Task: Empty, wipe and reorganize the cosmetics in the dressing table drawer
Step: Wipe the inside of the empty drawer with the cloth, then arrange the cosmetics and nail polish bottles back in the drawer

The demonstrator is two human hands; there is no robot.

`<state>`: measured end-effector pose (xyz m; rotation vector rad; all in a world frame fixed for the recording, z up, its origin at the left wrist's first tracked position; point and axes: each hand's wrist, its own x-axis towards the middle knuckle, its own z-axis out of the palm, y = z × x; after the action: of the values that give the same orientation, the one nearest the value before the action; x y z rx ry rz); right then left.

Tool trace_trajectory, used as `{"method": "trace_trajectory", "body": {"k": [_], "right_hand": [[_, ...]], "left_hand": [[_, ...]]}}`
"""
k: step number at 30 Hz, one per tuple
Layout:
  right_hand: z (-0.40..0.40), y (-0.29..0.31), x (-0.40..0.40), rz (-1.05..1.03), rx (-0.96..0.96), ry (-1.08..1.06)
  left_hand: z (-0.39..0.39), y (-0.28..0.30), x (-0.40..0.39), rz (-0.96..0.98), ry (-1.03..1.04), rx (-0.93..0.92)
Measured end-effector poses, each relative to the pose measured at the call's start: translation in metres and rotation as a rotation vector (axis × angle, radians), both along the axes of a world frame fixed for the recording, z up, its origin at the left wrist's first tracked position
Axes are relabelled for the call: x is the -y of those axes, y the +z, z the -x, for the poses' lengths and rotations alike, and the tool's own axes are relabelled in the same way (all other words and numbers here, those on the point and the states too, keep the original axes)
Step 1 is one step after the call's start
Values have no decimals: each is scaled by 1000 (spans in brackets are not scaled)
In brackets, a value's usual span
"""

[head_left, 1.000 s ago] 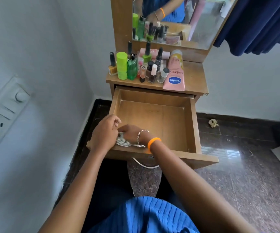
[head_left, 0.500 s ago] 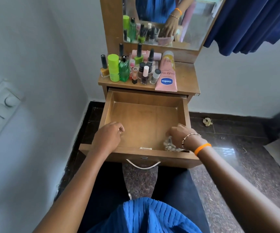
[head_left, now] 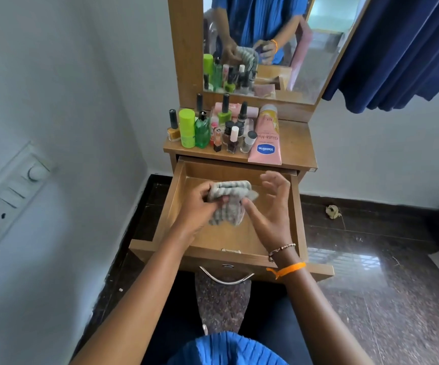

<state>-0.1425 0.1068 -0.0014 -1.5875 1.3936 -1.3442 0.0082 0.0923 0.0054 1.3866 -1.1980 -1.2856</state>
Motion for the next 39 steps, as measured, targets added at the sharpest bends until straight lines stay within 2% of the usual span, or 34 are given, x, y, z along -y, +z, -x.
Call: {"method": "trace_trajectory", "body": {"k": [2,5,10,12,15,21,25,28,34,36,37,38,39], "right_hand": [[2,3,7,-106,30,86],[4,8,16,-267,65,222],[7,6,13,-528,294,314],[6,0,10,-567,396,301],[6,-2,8,-538,463,162],[42,20,26,-331,229,147],[78,44,59,-293,239,17],[99,54,98,-231,131,-162],[112,41,188,-302,-81,-140],[112,31,203,-430,-360,-105],[113,28,205,-503,-523,-158],[113,28,204,-516,-626,-248],[112,28,203,-485,-646,-336]], "left_hand": [[0,6,1,81,-50,39],[2,12,7,81,-82,17],[7,14,12,72,-53,0],[11,12,15,89,-19,39],[20,11,16,58,18,94],[30,6,26,-106,1,178],[34,8,33,-59,-109,218],[41,11,40,-28,-171,224],[56,19,47,10,-232,234],[58,18,49,16,-227,237],[58,17,50,18,-221,239],[58,16,51,20,-215,244],[58,15,53,22,-209,249]]}}
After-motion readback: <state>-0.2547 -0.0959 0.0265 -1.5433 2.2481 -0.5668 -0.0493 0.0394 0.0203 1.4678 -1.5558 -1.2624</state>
